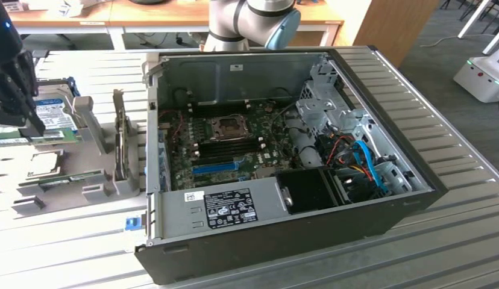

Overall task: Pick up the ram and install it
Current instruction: 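Pick up the ram and move it above insertion slot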

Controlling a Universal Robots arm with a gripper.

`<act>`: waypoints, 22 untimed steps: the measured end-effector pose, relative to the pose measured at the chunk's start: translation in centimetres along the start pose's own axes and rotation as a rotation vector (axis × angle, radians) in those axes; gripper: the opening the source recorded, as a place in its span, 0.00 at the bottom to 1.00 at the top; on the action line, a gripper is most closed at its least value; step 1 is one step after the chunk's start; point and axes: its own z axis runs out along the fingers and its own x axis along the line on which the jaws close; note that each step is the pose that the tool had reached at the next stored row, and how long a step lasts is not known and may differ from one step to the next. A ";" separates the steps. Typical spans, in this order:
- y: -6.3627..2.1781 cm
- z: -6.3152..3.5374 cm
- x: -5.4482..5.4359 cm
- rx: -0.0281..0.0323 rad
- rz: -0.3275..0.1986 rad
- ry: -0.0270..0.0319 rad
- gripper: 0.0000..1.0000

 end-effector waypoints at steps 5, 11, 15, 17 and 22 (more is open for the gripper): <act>0.04 -0.90 0.0 0.0002 0.008 -0.0001 0.12; 0.07 -2.09 0.0 0.0004 0.014 -0.0005 0.12; 0.08 -2.91 -0.1 0.0005 0.018 -0.0007 0.12; 0.09 -3.29 -0.1 0.0005 0.020 -0.0008 0.12; 0.10 -3.44 -0.1 0.0006 0.021 -0.0010 0.12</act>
